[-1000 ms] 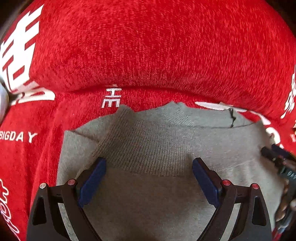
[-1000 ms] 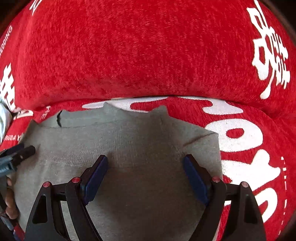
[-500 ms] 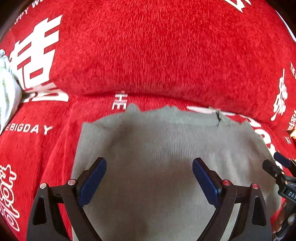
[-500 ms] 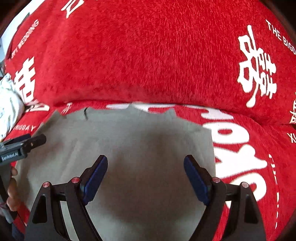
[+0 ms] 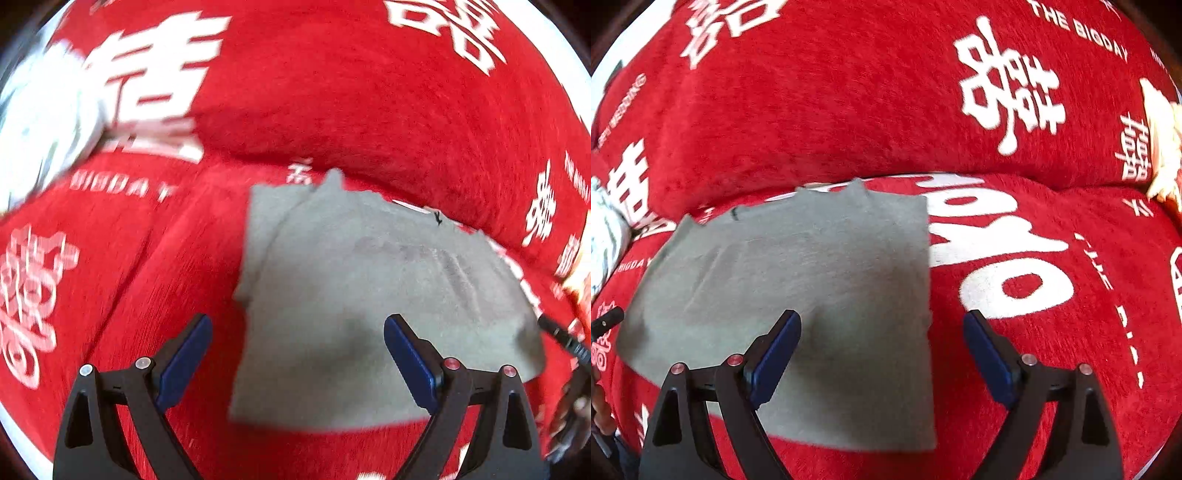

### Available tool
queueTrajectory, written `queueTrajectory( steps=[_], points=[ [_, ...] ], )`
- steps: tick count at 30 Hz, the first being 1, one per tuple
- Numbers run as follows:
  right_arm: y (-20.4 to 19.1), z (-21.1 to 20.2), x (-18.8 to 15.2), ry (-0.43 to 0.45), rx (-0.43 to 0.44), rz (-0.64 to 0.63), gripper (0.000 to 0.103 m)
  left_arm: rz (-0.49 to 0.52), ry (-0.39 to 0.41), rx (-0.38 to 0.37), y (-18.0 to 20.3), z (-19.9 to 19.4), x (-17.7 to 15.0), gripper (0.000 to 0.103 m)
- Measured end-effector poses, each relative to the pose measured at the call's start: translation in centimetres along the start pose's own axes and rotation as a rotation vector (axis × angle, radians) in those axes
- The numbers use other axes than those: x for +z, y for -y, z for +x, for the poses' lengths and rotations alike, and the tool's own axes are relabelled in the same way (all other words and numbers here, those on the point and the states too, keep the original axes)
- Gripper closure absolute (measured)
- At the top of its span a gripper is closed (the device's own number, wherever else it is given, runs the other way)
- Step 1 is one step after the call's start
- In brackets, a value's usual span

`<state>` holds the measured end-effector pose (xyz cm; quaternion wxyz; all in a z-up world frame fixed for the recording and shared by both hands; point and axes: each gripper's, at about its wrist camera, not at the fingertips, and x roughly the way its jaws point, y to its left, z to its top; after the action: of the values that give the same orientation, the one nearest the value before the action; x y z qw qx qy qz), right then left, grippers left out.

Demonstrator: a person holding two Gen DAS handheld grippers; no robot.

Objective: Fold small clothes

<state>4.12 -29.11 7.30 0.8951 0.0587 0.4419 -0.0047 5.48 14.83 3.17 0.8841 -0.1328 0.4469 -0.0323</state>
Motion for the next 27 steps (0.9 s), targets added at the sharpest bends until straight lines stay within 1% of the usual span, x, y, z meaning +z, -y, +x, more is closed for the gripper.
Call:
queueTrajectory(
  steps=[1,2,4,5,6,7,8,9,10,12,13,15,16,18,21,24,27],
  points=[
    [-0.6,-0.2,-0.2,0.004,0.004,-0.014,0.011,-0.046,-0.017,-0.027,-1.1,0.1,-0.5,0.008],
    [-1.3,-0.4,-0.4,0.005,0.014,-0.03,0.011,-0.099,-0.05,-0.079,-2.3,0.5,-1.1,0.008],
    [-2.7,-0.5,-0.7,0.001,0.037,-0.056,0.011,-0.148,-0.09,-0.149,-3.3,1.0,-2.2,0.015],
    [-3.6,-0.4,-0.8,-0.002,0.048,-0.072,0.011,-0.146,-0.063,-0.164,-3.5,0.8,-2.5,0.015],
    [-4.5,-0.1,-0.9,-0.006,0.056,-0.087,0.011,-0.143,-0.053,-0.178,-3.5,0.6,-2.6,0.016],
    [-5.4,0.0,-1.1,-0.012,0.063,-0.102,0.011,-0.153,-0.057,-0.219,-3.4,0.7,-2.8,0.026],
    [-6.2,0.1,-1.2,-0.018,0.071,-0.12,0.011,-0.164,-0.06,-0.256,-3.4,0.9,-2.8,0.033],
    [-7.1,0.3,-1.4,-0.023,0.076,-0.137,0.011,-0.17,-0.067,-0.295,-3.4,1.3,-2.7,0.048],
    [-7.9,0.4,-1.5,-0.028,0.08,-0.154,0.011,-0.171,-0.075,-0.321,-3.4,1.6,-2.9,0.059],
    [-9.4,0.6,-1.5,-0.036,0.088,-0.185,0.011,-0.179,-0.077,-0.343,-3.3,2.7,-2.7,0.067],
    [-10.1,0.8,-1.5,-0.037,0.092,-0.197,0.011,-0.191,-0.069,-0.36,-3.4,3.0,-2.5,0.069],
    [-11.3,1.1,-1.0,-0.043,0.105,-0.219,0.011,-0.231,-0.069,-0.399,-3.7,3.7,-2.0,0.07],
    [-11.9,1.3,-0.6,-0.046,0.109,-0.227,0.011,-0.249,-0.064,-0.417,-4.0,4.0,-1.9,0.077],
    [-13.3,1.9,0.7,-0.059,0.134,-0.235,0.011,-0.267,-0.064,-0.444,-4.4,4.3,-1.8,0.078],
    [-16.0,3.3,3.1,-0.105,0.219,-0.217,0.011,-0.272,-0.047,-0.464,-4.5,4.4,-1.9,0.08],
    [-20.2,5.4,5.4,-0.158,0.29,-0.229,0.011,-0.267,-0.027,-0.461,-4.5,4.4,-2.0,0.081],
    [-25.9,8.2,7.0,-0.204,0.299,-0.298,0.011,-0.251,-0.009,-0.458,-4.5,4.2,-2.3,0.081]
  ],
)
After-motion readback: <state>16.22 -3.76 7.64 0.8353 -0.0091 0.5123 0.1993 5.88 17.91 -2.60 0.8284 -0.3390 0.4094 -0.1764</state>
